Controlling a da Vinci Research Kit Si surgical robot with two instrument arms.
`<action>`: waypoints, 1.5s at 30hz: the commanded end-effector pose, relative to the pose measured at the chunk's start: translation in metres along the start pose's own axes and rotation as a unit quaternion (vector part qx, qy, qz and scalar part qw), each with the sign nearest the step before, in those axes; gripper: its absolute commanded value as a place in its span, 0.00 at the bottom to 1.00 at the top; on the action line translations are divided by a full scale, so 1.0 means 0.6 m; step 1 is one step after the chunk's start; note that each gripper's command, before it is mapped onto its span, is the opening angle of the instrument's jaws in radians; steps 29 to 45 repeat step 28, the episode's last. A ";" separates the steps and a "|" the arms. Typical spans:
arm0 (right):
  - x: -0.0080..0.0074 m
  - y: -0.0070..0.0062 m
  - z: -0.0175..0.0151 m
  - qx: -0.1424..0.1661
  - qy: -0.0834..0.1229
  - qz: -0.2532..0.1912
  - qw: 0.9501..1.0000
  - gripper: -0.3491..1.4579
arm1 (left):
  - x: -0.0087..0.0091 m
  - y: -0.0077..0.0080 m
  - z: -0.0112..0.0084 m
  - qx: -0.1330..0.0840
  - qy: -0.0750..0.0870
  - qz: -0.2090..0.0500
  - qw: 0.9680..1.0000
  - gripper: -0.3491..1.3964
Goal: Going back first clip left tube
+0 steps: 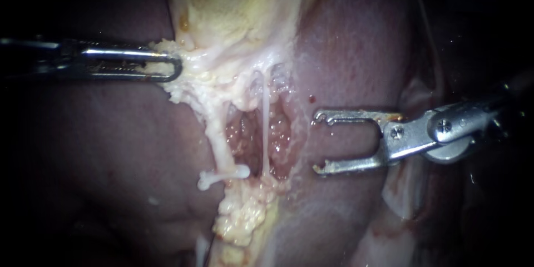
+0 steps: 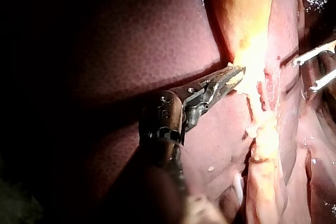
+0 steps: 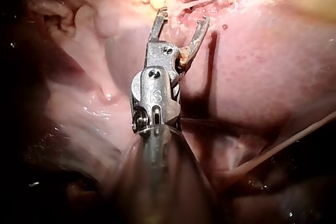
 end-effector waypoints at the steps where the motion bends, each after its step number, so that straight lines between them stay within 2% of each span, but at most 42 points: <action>1: -0.0001 0.0000 0.0000 0.001 0.000 0.000 1.000 0.47 | -0.0003 0.0000 0.0005 0.001 0.001 0.001 1.000 0.00; 8: -0.0001 -0.0001 -0.0001 0.001 0.000 0.000 1.000 0.47 | -0.0031 -0.0017 0.0059 0.009 0.005 0.007 1.000 0.00; 16: -0.0002 -0.0001 -0.0002 0.004 0.001 0.000 1.000 0.47 | -0.0032 -0.0030 0.0095 0.014 0.008 0.011 1.000 0.00; 45: -0.0001 -0.0002 -0.0004 0.006 0.001 -0.003 1.000 0.47 | -0.0035 -0.0032 0.0098 0.015 0.008 0.012 1.000 0.00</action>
